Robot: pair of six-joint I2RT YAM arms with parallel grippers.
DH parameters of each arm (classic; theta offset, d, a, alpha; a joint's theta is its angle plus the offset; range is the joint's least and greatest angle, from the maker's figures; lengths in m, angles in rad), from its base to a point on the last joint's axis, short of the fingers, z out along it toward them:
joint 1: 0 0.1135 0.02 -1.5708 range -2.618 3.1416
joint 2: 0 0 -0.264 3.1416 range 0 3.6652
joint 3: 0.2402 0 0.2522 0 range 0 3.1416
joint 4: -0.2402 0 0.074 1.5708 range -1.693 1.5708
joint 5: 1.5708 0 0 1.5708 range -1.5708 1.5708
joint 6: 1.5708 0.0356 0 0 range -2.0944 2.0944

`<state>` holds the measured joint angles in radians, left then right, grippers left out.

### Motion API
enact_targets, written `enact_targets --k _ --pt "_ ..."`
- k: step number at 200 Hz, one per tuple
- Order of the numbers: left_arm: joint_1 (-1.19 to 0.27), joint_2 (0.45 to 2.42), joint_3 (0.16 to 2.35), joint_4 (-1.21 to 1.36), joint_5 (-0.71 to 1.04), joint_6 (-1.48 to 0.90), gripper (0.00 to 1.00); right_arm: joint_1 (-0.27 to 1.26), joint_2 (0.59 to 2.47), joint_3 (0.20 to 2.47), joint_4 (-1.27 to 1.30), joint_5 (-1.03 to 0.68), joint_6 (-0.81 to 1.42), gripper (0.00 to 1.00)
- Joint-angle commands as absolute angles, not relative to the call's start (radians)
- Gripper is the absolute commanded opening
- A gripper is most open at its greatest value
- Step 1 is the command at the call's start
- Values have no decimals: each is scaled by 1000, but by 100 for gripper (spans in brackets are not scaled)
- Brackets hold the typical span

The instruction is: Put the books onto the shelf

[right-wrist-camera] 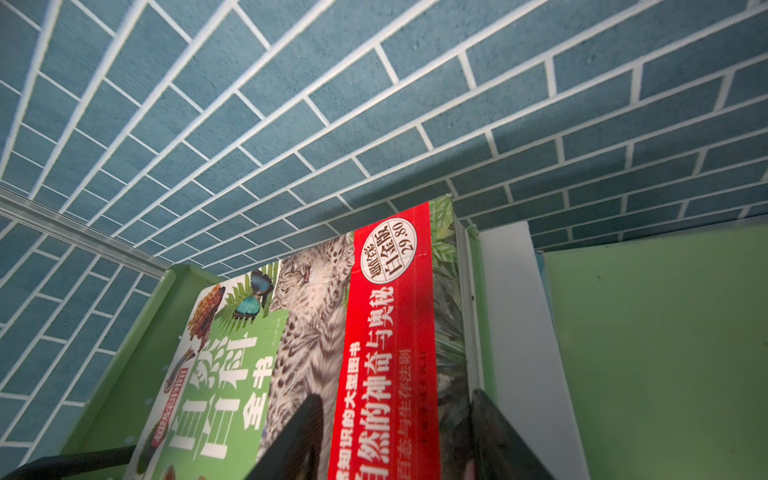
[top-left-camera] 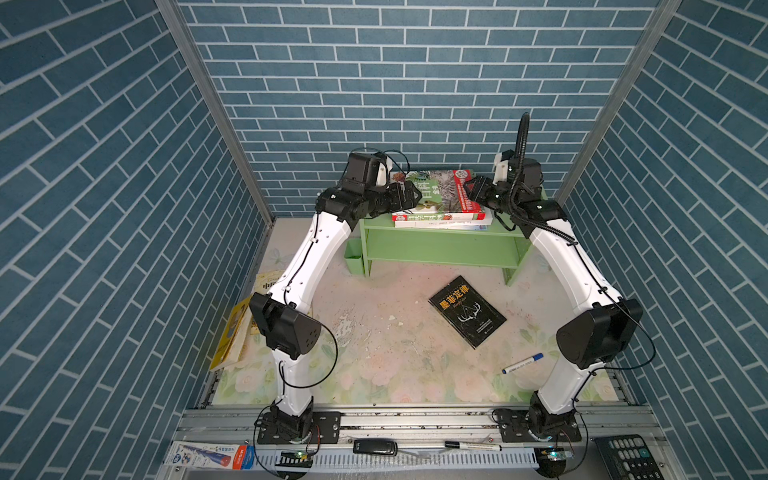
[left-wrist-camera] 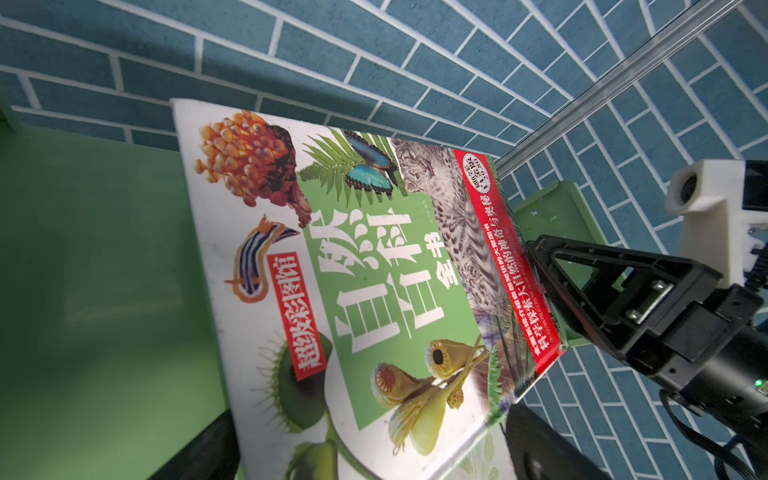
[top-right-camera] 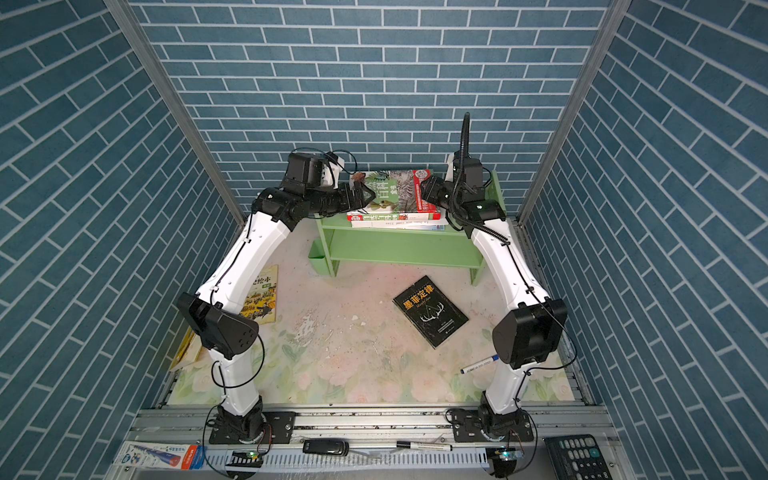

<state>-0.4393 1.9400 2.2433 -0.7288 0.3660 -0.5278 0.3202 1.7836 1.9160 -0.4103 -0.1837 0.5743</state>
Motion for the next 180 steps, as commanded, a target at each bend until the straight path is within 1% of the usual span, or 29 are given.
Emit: enact_targets --k 1,65,100,139,180 --pt "-474 1927 2247 -596 479 -532 100 346 1764 1953 -367 -308 555 55" --pt "-477 1935 2289 -545 500 -546 100 362 1772 1993 -354 -351 555 54" --pt "-485 1983 2361 -547 525 -570 100 364 1799 2054 -374 -351 561 54" --pt "-503 2047 2438 -561 549 -591 100 362 1816 2096 -420 -302 558 55" --pt "-505 2059 2447 -560 551 -602 100 358 1838 2126 -474 -261 554 56"
